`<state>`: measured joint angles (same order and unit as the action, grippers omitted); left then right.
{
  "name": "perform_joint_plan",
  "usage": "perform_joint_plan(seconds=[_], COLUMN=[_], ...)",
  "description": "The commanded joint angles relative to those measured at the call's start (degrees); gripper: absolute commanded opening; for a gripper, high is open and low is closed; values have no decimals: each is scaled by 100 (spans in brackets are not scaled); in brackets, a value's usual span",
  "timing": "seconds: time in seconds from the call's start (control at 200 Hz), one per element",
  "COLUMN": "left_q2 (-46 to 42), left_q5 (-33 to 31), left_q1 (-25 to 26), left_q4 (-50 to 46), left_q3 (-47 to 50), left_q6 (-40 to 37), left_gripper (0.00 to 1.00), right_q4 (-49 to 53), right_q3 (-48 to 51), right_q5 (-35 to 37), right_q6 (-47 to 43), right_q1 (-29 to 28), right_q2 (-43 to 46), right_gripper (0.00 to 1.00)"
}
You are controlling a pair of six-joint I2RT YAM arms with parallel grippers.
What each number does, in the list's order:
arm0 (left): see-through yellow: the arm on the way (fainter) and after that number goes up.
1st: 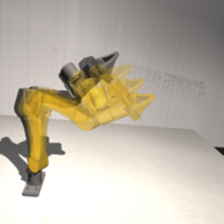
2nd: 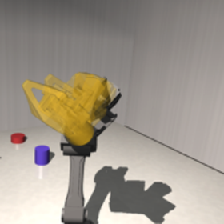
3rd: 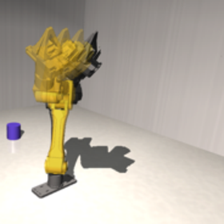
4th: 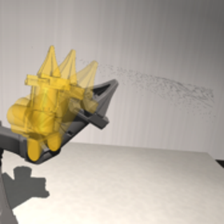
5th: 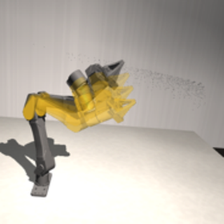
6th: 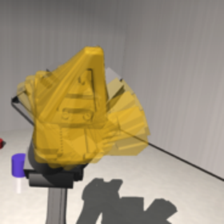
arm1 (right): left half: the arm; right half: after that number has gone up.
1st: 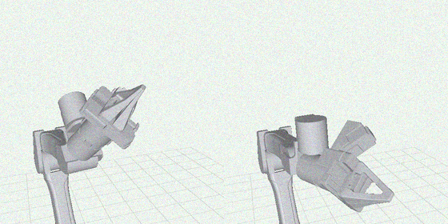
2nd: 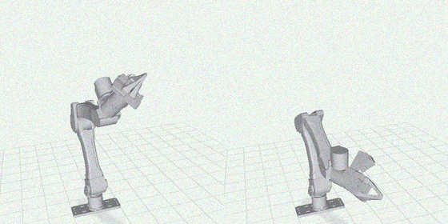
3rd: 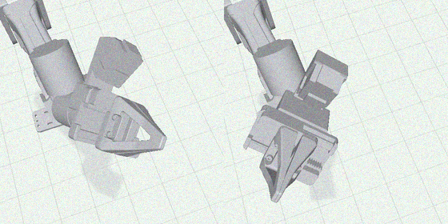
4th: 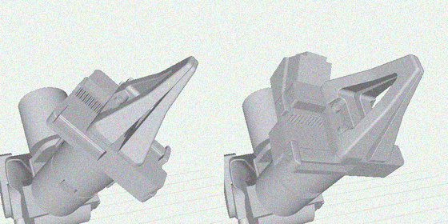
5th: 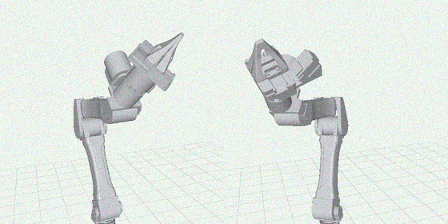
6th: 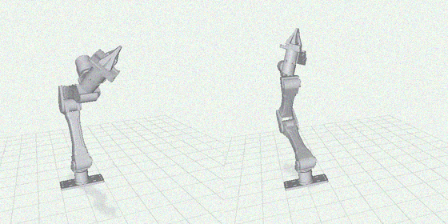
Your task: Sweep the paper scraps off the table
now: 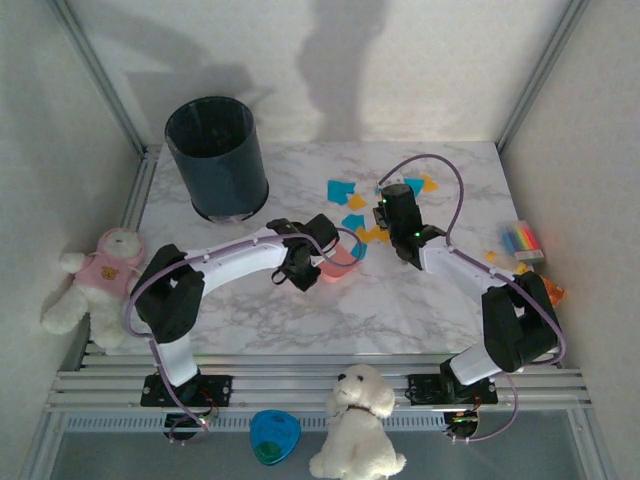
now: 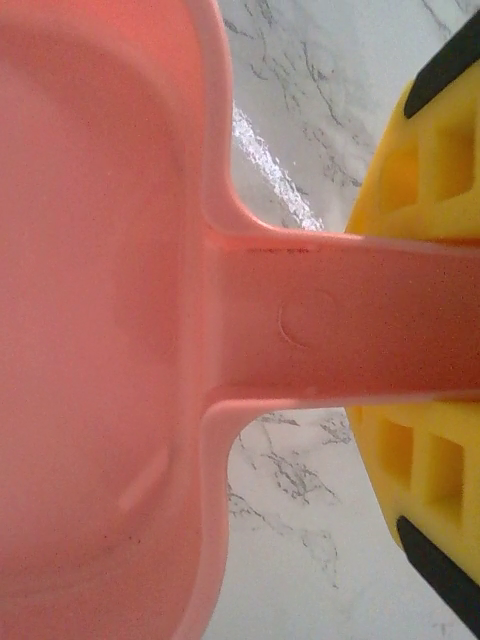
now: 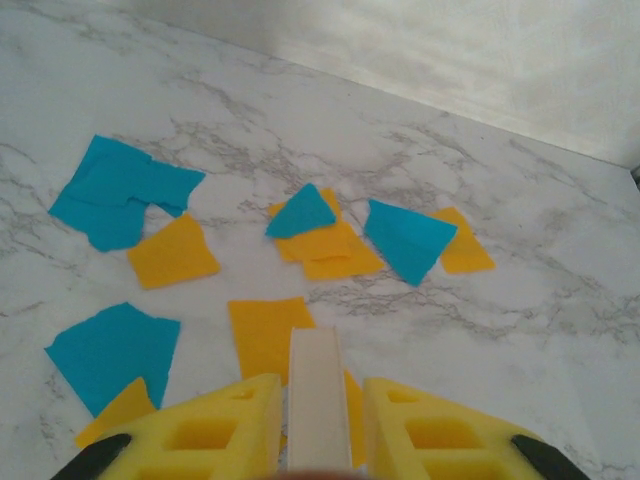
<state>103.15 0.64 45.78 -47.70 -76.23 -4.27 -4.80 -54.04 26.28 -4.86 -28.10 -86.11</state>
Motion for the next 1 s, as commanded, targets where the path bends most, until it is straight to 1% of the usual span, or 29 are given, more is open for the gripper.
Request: perform_joint_plan(seconds=[0.0,0.085,0.36,0.646,0.791,0.996], left_q2=[-205,-199,-55,161,239,324], left_q5=[250,465,565,767,716,640], left_q1=[58,62,80,95,129,125], left_q4=[-64,-96,-194,-257,-248,-255], left_q3=[125,186,169,230,261,222], left_q6=[48,-38,-91,-161,-153,-142], left_gripper=[0,0,0,0,0,0], right_q4=[-246,-216,8,273,437,645], right_q3=[-211,-221,-204,15,84,205], right_q5=[-130,-349,-613,-1249,-1394,-1846], right_q6=[-238,-269,-304,-314,-287,-226], right_q1=[12,-14,-142,-267,-310,-393], right_q2=[-105,-147,-192,90,279,544], right_gripper=[0,0,0,0,0,0])
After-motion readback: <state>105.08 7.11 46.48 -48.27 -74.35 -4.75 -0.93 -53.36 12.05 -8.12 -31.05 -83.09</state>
